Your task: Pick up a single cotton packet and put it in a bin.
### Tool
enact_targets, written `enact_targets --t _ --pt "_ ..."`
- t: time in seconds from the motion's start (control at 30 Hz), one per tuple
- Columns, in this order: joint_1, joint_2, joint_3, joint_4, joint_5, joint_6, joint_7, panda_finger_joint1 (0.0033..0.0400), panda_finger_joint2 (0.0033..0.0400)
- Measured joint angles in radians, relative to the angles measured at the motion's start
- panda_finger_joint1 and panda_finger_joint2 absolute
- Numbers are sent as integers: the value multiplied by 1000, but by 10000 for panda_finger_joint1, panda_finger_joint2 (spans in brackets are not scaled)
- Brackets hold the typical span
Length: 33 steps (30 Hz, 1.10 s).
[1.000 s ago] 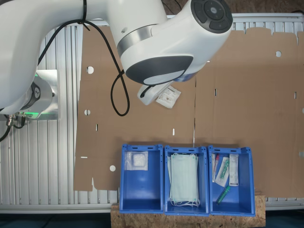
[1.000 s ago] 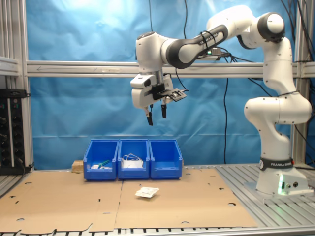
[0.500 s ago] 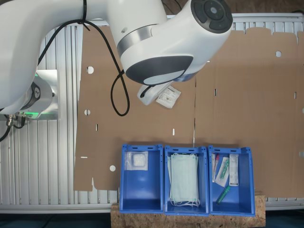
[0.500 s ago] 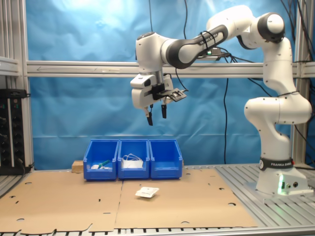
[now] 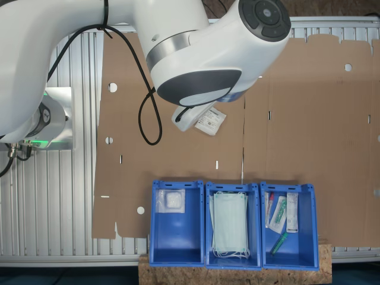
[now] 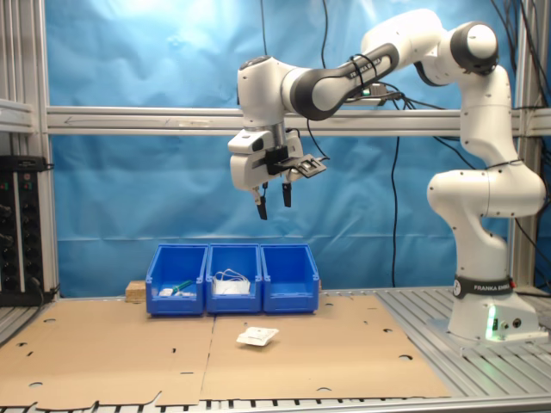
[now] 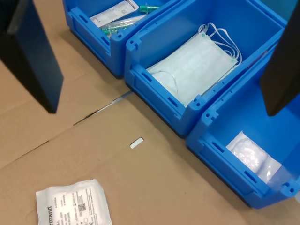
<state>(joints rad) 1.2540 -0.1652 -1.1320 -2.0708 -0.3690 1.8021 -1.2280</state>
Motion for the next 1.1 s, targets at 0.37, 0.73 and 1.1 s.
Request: enact_targets --t 0.37,0.73,1.1 --pt "0 0 -1 0 0 0 0 400 400" --pt "0 11 -15 -44 0 37 0 400 400" --pt "0 61 -54 -157 0 179 0 400 400"
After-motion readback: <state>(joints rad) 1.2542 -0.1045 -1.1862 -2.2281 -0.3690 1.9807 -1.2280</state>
